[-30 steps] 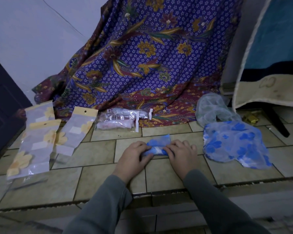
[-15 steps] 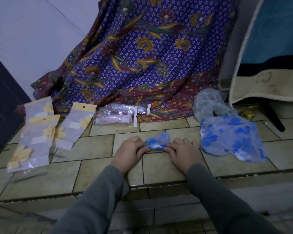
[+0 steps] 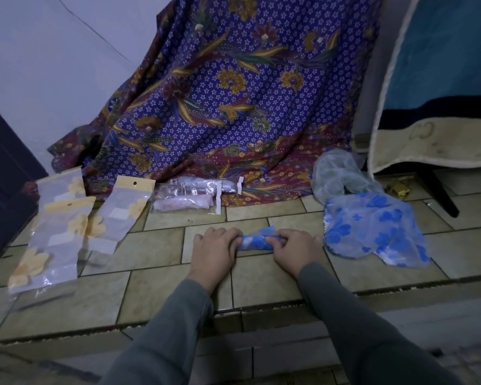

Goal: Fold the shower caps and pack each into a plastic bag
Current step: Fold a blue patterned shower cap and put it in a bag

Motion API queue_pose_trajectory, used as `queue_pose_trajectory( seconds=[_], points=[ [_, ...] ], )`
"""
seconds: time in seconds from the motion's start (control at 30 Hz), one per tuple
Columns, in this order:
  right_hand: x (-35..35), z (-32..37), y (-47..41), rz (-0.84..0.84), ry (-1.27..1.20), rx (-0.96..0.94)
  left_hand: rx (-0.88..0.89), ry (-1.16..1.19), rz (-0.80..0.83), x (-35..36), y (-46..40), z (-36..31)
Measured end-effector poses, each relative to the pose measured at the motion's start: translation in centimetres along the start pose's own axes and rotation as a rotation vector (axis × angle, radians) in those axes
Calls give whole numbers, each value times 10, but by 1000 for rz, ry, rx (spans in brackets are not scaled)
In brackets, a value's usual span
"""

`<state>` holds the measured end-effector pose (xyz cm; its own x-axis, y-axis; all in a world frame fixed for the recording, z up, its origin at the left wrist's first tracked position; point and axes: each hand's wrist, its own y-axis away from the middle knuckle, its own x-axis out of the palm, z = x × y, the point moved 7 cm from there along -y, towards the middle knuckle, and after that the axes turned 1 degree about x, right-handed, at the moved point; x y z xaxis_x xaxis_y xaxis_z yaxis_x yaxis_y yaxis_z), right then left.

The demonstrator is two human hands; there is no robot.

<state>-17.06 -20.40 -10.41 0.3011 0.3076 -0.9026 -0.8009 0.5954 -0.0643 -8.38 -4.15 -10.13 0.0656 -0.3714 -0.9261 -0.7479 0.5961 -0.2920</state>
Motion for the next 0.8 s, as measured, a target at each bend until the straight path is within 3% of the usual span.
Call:
queue_pose_trajectory(
  seconds=[0.2,0.53,0.63,0.8],
  points=[
    [-3,8,-1,-77,22,-29,69,7,-143,-6,-3,-5],
    [1,17,2,-200,133,-224,148,109,-39,-1,1,-3],
    [0,12,4,-142,177,-266,117,208,34,3,-6,4],
    [-2,12,5,-55,215,-272,164,142,4,1,-9,0]
  ],
)
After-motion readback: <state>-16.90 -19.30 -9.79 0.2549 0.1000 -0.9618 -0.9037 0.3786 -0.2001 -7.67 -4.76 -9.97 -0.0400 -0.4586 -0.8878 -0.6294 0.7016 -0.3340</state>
